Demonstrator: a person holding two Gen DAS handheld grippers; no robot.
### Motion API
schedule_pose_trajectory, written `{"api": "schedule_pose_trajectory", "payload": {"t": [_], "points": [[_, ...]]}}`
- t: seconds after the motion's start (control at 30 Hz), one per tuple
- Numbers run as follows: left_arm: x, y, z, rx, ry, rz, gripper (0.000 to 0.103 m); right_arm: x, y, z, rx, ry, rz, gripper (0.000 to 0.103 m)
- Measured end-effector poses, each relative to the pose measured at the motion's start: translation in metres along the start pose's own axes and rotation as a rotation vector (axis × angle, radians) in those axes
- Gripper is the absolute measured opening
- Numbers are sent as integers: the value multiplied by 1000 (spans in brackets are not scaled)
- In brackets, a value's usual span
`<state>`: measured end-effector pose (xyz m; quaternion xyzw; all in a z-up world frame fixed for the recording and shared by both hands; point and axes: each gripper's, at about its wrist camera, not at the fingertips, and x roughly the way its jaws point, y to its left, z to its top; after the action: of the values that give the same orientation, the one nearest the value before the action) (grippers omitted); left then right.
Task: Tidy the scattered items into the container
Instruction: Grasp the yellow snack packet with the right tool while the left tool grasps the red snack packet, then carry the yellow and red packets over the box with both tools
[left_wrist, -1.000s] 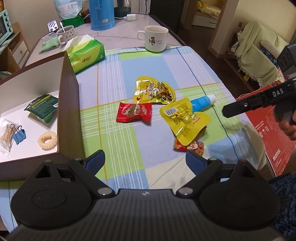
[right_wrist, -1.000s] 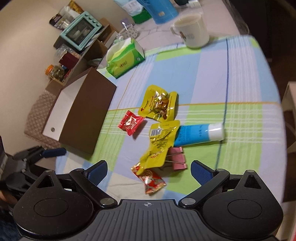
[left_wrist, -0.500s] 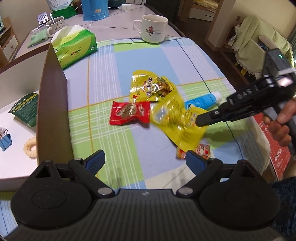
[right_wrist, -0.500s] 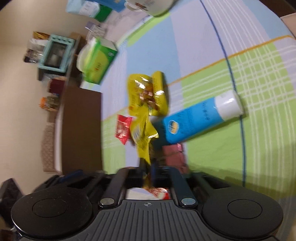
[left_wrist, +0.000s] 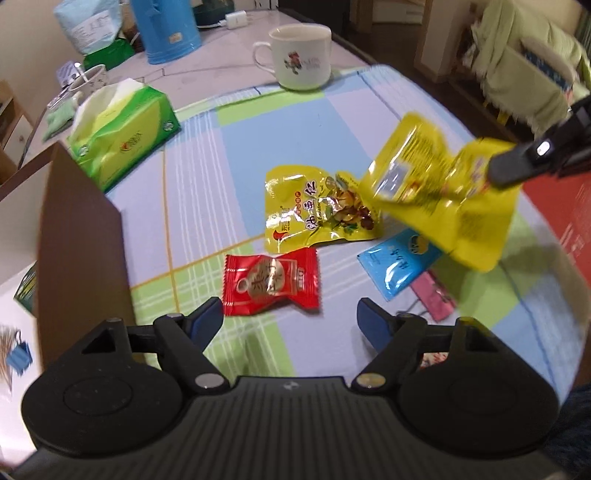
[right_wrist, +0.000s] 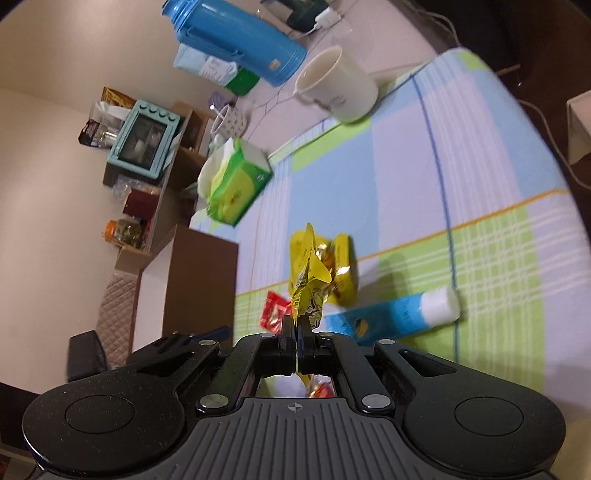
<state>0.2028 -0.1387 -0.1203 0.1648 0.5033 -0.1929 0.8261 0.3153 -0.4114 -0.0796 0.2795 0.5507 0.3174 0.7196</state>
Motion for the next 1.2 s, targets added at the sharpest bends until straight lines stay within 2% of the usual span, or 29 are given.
{"api": "schedule_pose_trajectory", "payload": {"t": [0.2,0.23,0.33,0.4,0.5,0.63,0.9,1.2], "points": [[31,7,5,-24,36,22,76,-7,-11,5,21,-11,-38,0],[33,9,4,-31,34,20,72,-7,-11,5,22,-11,-38,0],[38,16,2,-51,28,12,50,-7,-12,6,25,-10,-37,0],[37,18,1,-56,20,12,29,-7,-13,6,26,-10,-37,0],[30,18,-2,-43,-4,23,19,-8,-14,7,29,-10,-36,0],[11,20,-4,-59,-37,4,15,-8,-12,7,19,-6,-36,0],[-36,19,-16,-90,-95,-51,15,-12,0,3,-32,-1,-43,0],[-88,26,-36,-121,-166,-43,14,-21,25,-8,-107,-9,-26,0]]}}
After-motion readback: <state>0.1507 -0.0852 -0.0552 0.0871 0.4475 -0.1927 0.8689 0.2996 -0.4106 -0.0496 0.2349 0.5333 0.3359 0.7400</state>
